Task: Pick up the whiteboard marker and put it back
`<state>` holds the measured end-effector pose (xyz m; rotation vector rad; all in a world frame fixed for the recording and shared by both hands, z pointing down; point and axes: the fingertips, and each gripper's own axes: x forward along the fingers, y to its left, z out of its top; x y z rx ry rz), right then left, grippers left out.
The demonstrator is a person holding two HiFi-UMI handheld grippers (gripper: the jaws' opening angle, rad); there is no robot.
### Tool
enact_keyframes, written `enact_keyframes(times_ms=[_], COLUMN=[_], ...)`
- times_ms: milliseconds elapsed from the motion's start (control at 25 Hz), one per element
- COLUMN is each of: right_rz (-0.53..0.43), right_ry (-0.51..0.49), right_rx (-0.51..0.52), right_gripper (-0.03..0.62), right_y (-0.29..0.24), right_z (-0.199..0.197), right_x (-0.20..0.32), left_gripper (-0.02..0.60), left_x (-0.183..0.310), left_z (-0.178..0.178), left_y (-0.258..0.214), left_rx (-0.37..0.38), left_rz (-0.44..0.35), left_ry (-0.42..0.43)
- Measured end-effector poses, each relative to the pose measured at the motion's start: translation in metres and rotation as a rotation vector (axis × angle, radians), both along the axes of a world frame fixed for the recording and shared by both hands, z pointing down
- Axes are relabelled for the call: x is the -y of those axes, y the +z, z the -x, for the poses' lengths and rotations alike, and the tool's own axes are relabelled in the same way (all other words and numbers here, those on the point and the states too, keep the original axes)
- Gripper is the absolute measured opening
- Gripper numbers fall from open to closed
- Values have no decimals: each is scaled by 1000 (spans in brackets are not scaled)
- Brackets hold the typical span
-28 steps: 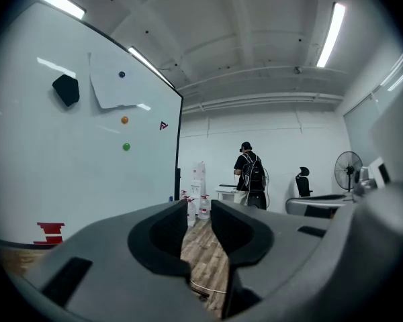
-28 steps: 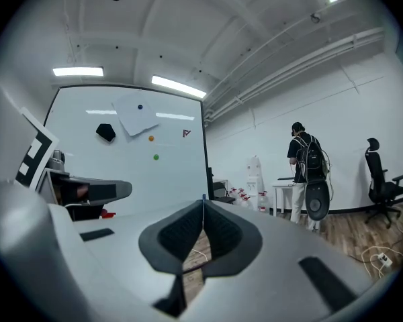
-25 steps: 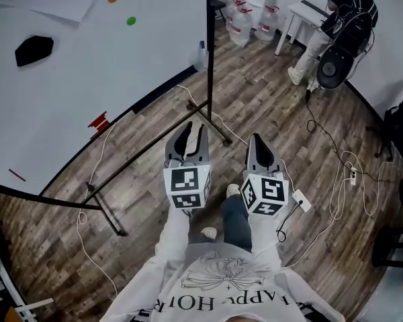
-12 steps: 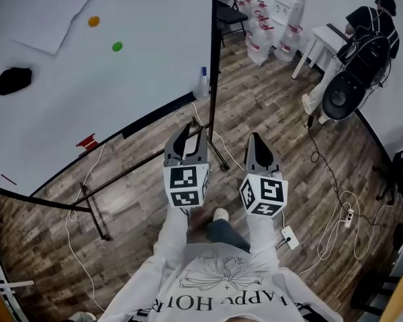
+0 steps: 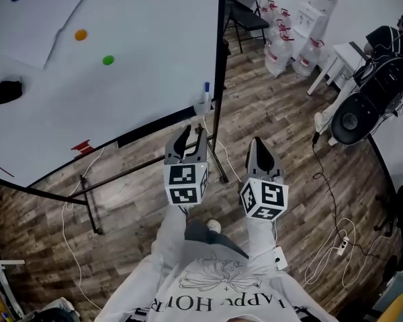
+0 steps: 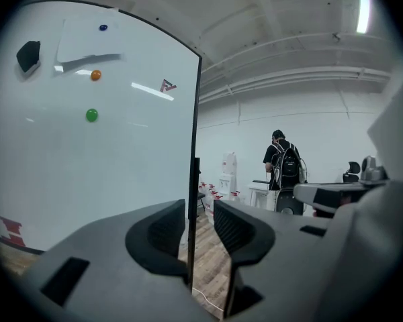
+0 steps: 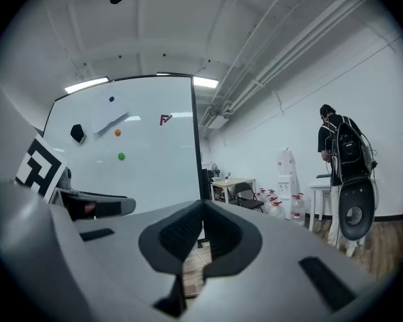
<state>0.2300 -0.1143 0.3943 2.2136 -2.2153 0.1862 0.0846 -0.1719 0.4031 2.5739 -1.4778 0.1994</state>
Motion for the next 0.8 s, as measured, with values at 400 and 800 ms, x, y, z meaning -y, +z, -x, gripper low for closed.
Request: enact_keyframes(times_ms=[400,800], right_rz=[15,17], right_ry=[-10,16], right_rx=[9,8], right_gripper=[5,5], right_y=[12,14], right_z=[-22,-37], right_x=[73,160], left_gripper=[112,112], left_x=[73,156], left_z=[-25,-42], left_y=[24,52], left_rx=[16,32], left_rz=[52,132], left_ry=[-3,31])
